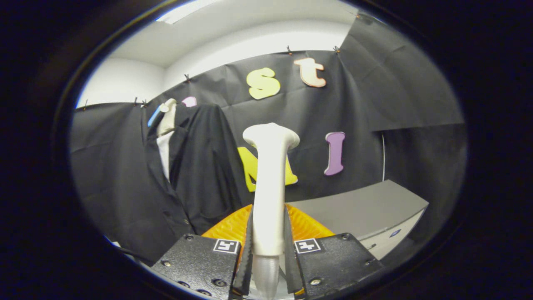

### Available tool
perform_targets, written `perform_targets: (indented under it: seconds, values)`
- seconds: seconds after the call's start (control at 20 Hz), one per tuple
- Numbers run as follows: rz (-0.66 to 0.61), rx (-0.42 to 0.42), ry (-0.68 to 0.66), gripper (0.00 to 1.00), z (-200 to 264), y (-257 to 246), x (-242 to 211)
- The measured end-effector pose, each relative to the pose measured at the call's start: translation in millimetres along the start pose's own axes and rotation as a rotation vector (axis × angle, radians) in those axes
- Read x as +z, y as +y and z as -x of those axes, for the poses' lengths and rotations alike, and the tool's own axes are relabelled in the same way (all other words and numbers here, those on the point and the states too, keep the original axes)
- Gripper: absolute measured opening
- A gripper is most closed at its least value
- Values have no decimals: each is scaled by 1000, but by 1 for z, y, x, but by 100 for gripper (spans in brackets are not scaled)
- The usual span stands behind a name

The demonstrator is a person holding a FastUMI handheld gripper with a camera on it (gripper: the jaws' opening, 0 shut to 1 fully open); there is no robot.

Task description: Iron the clothes twice with a garment steamer, once on the left side and once on the right side.

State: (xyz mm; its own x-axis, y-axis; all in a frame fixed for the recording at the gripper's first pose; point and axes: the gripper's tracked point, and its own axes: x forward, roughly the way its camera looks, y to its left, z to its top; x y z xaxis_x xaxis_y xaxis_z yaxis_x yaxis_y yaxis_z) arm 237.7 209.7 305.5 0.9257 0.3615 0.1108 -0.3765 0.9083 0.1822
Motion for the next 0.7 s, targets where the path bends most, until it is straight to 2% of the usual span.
perform_targets:
  seconds: [0.25, 0.7]
  values:
    - [47, 51, -67, 35, 0, 79, 21]
    - [130, 133, -68, 35, -28, 185, 16]
